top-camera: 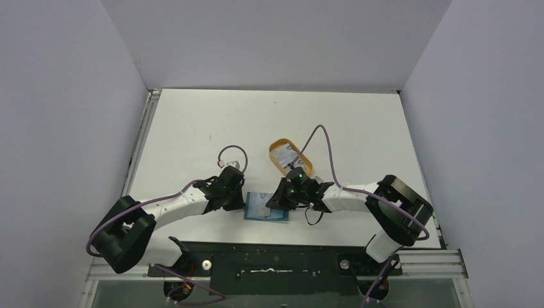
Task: Put the credit cards into the card holder
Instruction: Insert the credit card into the card holder.
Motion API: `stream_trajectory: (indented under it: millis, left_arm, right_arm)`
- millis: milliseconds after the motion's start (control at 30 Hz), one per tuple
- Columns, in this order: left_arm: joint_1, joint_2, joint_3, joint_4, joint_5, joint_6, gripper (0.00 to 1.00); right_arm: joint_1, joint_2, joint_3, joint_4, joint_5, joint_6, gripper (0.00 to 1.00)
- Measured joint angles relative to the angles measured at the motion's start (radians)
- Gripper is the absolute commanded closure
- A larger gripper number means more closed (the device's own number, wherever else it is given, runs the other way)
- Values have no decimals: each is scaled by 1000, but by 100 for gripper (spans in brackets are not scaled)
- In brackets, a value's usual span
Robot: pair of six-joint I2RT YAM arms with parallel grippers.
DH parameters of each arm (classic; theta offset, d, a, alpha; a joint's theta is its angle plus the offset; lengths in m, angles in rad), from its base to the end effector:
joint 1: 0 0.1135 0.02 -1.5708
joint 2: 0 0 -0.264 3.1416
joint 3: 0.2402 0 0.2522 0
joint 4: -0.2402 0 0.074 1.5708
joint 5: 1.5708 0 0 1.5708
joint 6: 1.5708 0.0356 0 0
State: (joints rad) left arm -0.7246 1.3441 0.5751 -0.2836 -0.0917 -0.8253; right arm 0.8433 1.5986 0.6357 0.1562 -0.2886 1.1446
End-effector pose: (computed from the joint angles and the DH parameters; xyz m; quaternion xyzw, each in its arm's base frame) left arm 0.1763 -0.1518 0.1484 -0.0603 0.9638 -0.1474 0.2139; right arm 0.1862 0.2243 0.1325 0.0848 0.9159 0.3820 0.0894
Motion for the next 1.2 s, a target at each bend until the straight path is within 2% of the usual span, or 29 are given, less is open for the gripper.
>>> stream_trajectory:
  millis: [400,600,767,900,1200]
  left_arm:
    - [2,23,3,55,37,18,100]
    - [2,22,-3,71,45,18,100]
    - [2,21,-9,84,55,17,100]
    - [2,21,-11,87,73,17,100]
    - [1,21,-17,103,108,18,100]
  right_arm:
    - [19,22,37,-5,19,-6,100]
    - [22,12,37,-20,32,-5,75]
    - [23,6,37,-47,47,-5,62]
    - [27,-6,41,-62,53,-6,57]
    - [42,-4,78,-117,66,-19,57]
